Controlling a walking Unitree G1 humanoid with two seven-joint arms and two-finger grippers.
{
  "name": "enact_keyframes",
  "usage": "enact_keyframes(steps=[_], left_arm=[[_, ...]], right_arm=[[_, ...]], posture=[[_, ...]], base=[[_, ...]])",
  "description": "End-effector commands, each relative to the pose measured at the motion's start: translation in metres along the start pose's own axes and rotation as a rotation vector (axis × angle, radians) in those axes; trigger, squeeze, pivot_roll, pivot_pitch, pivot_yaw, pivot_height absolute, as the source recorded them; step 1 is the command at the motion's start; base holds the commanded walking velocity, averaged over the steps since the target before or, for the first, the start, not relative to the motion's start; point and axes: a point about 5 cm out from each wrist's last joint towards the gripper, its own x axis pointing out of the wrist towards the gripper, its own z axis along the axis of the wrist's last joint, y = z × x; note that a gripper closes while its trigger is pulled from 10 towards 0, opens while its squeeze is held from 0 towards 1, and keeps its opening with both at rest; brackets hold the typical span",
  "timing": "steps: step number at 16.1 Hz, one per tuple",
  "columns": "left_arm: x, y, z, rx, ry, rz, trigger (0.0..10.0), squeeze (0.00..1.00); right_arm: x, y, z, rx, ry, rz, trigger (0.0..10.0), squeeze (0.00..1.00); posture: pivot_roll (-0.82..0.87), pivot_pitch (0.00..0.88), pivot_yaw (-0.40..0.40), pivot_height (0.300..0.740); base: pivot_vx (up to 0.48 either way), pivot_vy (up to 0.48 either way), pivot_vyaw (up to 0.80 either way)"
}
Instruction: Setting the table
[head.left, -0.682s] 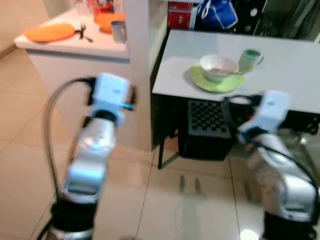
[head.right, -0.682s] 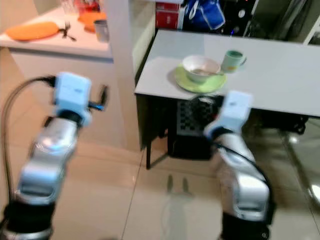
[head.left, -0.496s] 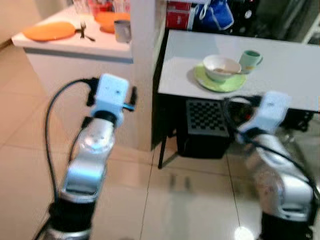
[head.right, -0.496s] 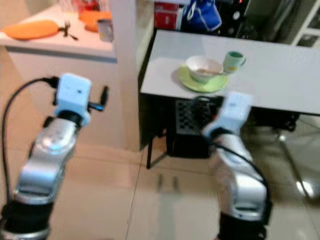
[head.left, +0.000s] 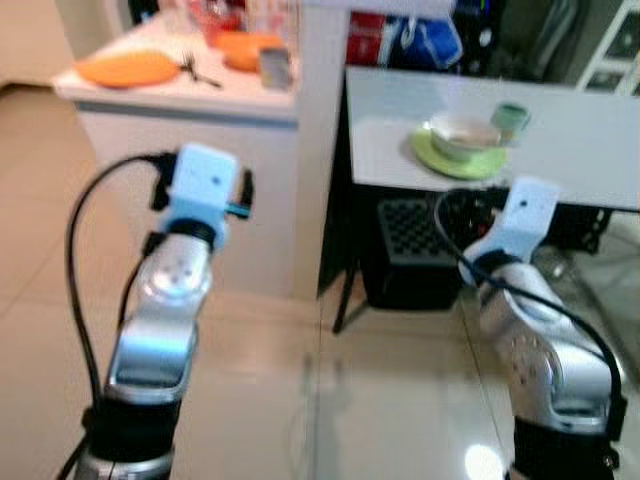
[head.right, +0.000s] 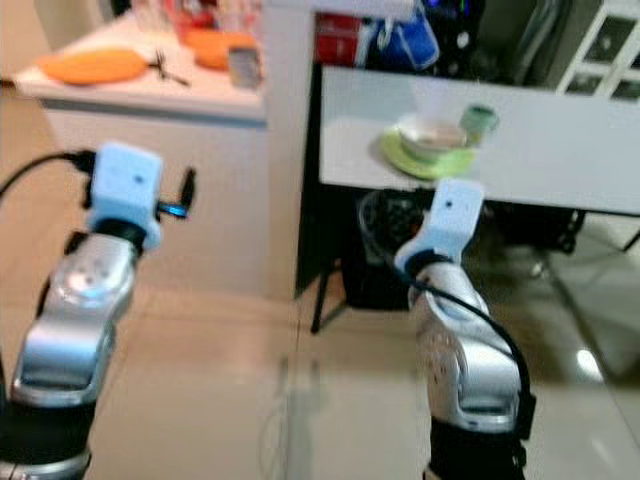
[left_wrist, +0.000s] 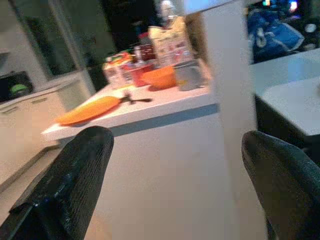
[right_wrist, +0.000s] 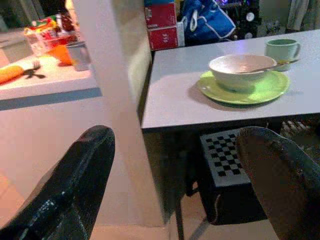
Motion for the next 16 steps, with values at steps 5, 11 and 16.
enact_keyframes(steps=[5, 11, 16], left_arm=[[0.002, -0.002, 0.007, -0.02, -0.028, 0.01, 10.0, 0.0], [0.0, 0.005, 0.008, -0.061, -0.037, 0.076, 10.0, 0.0], [0.001, 0.016, 0.011, -0.07, -0.053, 0.112, 10.0, 0.0]], right_arm=[[0.001, -0.008, 0.001, -0.008, -0.001, -0.034, 10.0, 0.0], [0.002, -0.003, 0.002, -0.018, -0.009, 0.017, 10.0, 0.0], [0.004, 0.013, 0.006, -0.04, -0.044, 0.097, 10.0, 0.0]], posture=[[0.02, 0.0, -0.054, 0.74], [0.03, 0.0, -0.068, 0.74], [0.06, 0.0, -0.081, 0.74]], base=[[0.0, 0.067, 0.0], [0.0, -0.08, 0.0], [0.056, 0.0, 0.13]])
